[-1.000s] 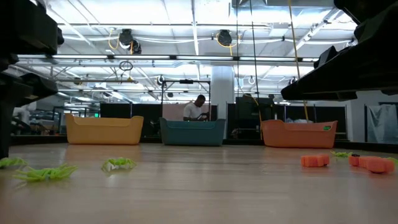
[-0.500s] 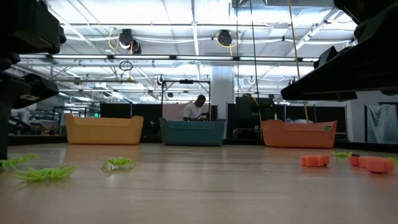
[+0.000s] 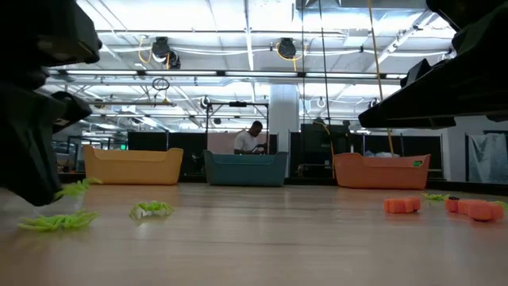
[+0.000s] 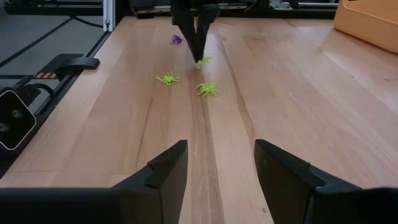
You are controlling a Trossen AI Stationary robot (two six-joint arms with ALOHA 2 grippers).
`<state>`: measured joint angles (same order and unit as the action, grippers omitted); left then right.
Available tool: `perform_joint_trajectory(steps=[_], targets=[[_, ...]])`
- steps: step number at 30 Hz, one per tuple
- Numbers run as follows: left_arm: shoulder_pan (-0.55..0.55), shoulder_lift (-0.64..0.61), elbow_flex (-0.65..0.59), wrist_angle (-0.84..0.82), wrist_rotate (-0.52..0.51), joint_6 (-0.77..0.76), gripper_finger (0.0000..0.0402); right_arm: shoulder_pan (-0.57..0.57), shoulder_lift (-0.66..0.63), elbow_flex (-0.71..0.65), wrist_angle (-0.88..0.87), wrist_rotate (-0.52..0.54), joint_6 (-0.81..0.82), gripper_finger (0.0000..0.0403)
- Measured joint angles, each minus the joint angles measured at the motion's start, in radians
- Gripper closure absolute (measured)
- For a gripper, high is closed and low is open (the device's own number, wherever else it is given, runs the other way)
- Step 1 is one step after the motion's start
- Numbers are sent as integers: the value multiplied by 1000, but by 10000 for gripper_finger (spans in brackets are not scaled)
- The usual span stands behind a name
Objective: Sort Halloween decoration
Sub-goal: Put the green spider toy into the blue bin
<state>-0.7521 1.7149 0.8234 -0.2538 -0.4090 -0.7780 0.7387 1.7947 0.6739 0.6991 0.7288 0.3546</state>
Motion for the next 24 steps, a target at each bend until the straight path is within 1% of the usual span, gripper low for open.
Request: perform_joint_trajectory(steps=[7, 11, 17, 20, 24], targets=[[-2, -1, 0, 43, -25, 5, 401, 0, 0, 0, 0, 0, -8, 232], [2, -2, 0, 93, -28, 5, 401, 0, 0, 0, 0, 0, -70, 232], [23, -3, 0, 174, -24, 6, 401, 0, 14, 0, 13, -1, -257, 231], [31, -3, 1, 199, -19, 8, 401, -4, 43, 0, 63, -26, -383, 231], [45, -3, 1, 233, -9, 8, 401, -13, 97, 16, 136, -27, -549, 231]])
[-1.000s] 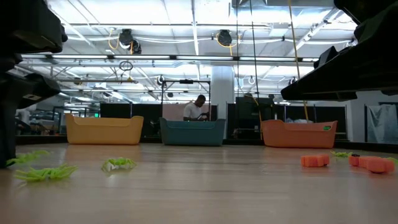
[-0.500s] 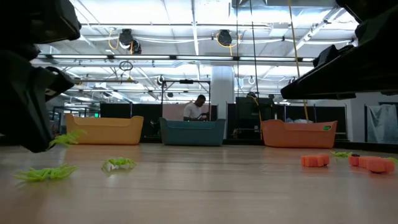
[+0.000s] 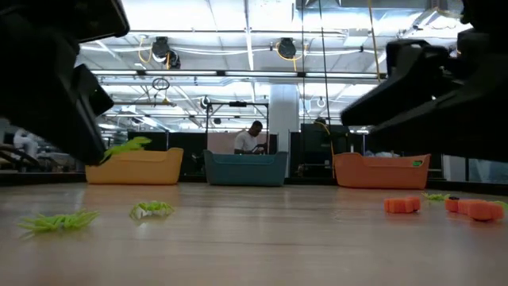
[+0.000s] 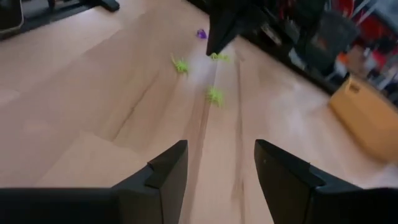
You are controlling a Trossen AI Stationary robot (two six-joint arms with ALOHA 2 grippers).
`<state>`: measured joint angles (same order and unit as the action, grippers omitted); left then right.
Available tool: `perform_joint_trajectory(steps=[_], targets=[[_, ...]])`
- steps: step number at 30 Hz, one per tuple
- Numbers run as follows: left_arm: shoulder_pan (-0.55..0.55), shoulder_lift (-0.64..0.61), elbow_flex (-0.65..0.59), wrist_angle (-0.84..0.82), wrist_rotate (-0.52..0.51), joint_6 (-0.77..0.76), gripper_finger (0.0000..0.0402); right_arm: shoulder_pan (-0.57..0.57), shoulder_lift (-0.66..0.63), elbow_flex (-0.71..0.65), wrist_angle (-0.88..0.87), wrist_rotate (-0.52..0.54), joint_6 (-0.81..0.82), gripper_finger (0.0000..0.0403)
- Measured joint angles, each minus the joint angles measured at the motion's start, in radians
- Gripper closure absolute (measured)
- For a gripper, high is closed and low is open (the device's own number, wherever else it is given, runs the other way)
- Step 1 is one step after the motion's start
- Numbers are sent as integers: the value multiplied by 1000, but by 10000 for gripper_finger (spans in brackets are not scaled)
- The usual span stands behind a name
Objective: Sort Halloween decoration
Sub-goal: Put the green spider toy into the blue bin
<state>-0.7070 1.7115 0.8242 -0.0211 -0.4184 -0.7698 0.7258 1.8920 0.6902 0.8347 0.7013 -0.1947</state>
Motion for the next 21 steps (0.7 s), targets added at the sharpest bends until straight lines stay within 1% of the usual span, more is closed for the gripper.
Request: perform_joint_trajectory(steps=[4, 11, 14, 21], targets=[[20, -2, 0, 72, 33, 2, 401, -14, 61, 65, 36, 0, -161, 231], [67, -2, 1, 266, 146, 48, 401, -46, 153, 243, 36, 1, -451, 231], [85, -2, 2, 288, 193, 46, 401, -57, 183, 308, 17, 2, -562, 231], [119, -2, 2, 300, 272, 43, 401, -85, 230, 424, -47, 3, -738, 231]])
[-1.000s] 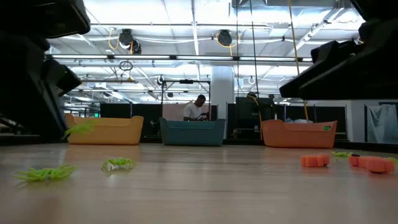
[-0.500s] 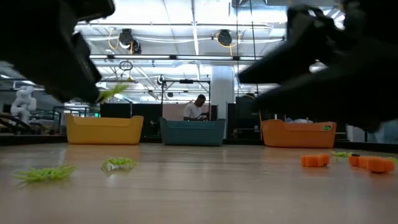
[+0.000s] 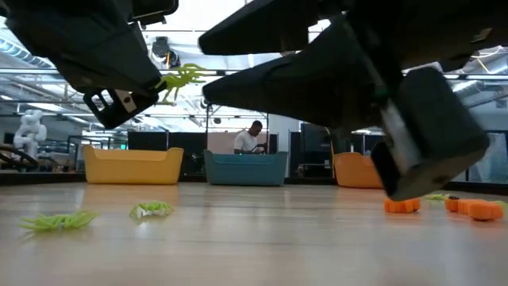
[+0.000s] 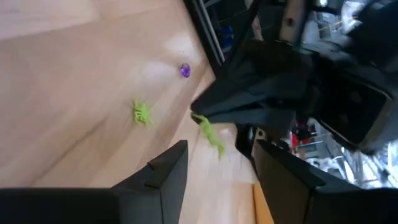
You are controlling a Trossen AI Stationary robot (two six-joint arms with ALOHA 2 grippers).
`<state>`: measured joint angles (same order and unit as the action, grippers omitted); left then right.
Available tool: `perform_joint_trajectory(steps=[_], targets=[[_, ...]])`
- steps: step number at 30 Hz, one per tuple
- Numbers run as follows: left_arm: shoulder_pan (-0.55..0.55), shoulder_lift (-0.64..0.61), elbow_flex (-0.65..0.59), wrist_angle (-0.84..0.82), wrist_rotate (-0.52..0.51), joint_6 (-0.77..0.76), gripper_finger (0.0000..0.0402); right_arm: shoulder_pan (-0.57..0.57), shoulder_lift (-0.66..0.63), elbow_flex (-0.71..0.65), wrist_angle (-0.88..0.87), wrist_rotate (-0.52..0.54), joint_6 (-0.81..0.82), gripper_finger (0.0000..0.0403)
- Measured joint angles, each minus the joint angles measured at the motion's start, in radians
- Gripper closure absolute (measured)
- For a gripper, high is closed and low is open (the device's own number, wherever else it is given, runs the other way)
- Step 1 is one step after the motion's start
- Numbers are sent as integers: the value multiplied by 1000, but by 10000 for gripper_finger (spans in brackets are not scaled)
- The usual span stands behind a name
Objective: Sort Halloween decoration
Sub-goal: Put the green spider toy into the blue bin
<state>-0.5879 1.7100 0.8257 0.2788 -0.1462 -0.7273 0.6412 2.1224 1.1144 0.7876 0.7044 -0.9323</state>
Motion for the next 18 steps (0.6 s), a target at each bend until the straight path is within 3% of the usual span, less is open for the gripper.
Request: perform_joint_trajectory(steps=[10, 18], targets=[[28, 0, 0, 4, 42, 0, 401, -31, 4, 37, -88, -66, -31, 238], [35, 0, 0, 4, 65, -1, 401, -48, 4, 37, -90, -119, -24, 305]])
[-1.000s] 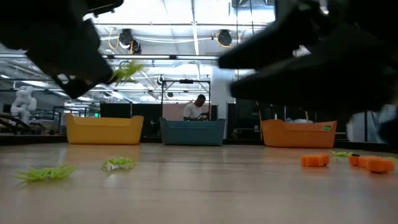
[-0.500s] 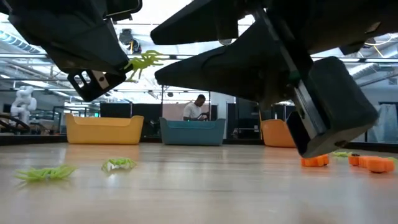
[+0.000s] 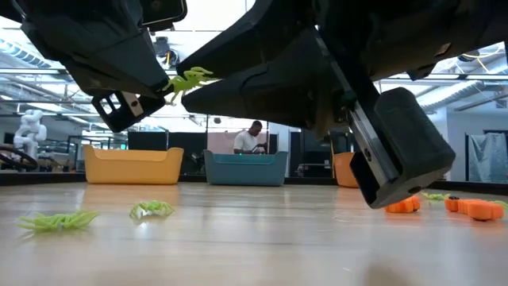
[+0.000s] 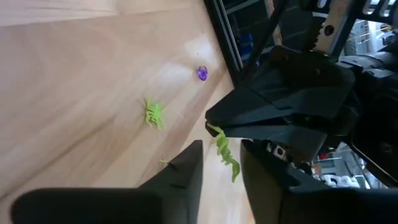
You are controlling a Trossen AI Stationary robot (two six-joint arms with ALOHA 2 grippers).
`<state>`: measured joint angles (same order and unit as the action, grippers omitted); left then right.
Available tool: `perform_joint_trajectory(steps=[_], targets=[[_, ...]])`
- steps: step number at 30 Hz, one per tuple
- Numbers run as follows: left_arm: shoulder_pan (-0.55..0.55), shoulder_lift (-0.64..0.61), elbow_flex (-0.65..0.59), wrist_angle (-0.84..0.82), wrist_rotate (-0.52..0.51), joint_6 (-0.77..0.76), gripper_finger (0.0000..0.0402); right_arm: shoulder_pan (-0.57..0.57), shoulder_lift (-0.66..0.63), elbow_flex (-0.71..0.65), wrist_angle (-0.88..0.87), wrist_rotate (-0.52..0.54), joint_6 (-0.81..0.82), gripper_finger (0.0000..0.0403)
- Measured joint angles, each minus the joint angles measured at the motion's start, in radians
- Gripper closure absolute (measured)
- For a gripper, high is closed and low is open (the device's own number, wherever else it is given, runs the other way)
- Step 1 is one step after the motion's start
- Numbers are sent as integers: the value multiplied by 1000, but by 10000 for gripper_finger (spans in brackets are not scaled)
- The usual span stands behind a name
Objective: Sort Halloween decoration
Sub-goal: Put the green spider toy into the blue bin
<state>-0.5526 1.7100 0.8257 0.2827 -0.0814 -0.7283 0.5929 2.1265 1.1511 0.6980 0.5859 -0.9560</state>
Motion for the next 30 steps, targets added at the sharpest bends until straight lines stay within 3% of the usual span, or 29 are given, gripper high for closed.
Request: perform_joint_trajectory(steps=[11, 17, 27, 30], targets=[[4, 0, 0, 0, 1, 1, 401, -10, 0, 0, -3, -15, 36, 386], [3, 0, 0, 0, 0, 3, 392, -10, 0, 0, -2, -15, 57, 399], [3, -10, 0, -5, -4, 14, 239, 4, -32, 0, -68, -10, 202, 402], [-2, -41, 0, -20, -14, 42, 212, 17, -68, 0, -129, -11, 294, 402]])
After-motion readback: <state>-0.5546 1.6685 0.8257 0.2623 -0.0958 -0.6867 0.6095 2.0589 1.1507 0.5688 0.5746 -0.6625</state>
